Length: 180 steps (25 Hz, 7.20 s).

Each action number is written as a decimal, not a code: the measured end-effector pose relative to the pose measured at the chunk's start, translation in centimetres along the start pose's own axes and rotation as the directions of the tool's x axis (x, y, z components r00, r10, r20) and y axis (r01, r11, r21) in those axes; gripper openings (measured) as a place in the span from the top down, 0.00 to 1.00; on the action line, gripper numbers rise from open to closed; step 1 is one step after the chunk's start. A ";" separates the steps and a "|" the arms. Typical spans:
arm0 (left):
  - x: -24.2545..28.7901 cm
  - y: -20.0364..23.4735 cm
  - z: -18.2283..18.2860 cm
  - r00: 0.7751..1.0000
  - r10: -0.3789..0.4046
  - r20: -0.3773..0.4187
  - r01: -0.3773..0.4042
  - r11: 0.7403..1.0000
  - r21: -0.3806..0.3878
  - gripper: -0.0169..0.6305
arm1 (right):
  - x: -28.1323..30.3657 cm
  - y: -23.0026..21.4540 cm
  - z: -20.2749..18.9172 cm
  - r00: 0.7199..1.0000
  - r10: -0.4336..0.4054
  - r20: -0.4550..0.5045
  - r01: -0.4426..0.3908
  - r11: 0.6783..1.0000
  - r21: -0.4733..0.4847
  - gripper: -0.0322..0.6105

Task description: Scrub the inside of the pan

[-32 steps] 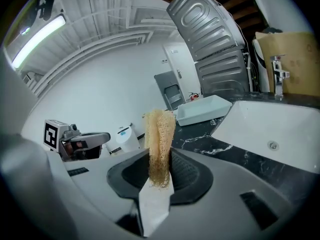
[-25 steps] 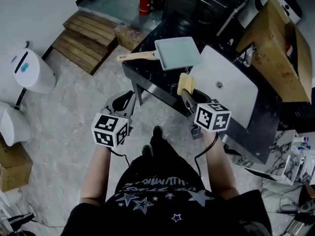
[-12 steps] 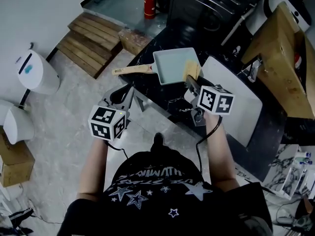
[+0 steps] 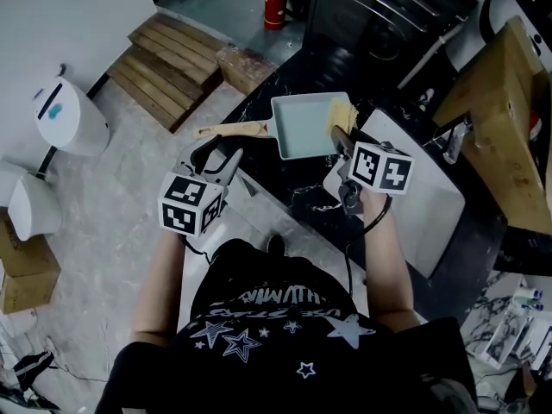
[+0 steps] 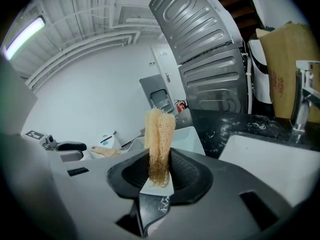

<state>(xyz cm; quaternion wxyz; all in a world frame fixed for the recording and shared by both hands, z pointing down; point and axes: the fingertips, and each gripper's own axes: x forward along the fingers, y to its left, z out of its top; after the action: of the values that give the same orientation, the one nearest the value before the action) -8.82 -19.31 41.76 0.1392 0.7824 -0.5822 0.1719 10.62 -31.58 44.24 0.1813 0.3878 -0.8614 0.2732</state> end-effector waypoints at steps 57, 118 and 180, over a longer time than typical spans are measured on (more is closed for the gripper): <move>5.6 3.9 -4.2 0.833 -0.441 -0.334 0.546 0.755 0.364 0.75 | 7.6 -5.8 -0.4 0.577 -0.717 -0.392 0.520 0.692 -0.501 0.81; 5.6 3.9 -4.3 0.816 -0.452 -0.359 0.566 0.749 0.345 0.76 | 4.6 -5.3 -2.7 0.637 -0.577 -0.511 0.453 0.817 -0.357 0.82; 5.5 4.0 -4.2 0.818 -0.429 -0.384 0.558 0.753 0.347 0.76 | 2.3 -3.8 -3.2 0.704 -0.427 -0.567 0.375 0.902 -0.214 0.82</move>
<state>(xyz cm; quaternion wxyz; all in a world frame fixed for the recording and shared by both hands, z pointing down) -11.68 -23.40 47.97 0.0784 0.8868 -0.2713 0.3658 12.44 -33.03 49.16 0.5159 0.4506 -0.6639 0.3001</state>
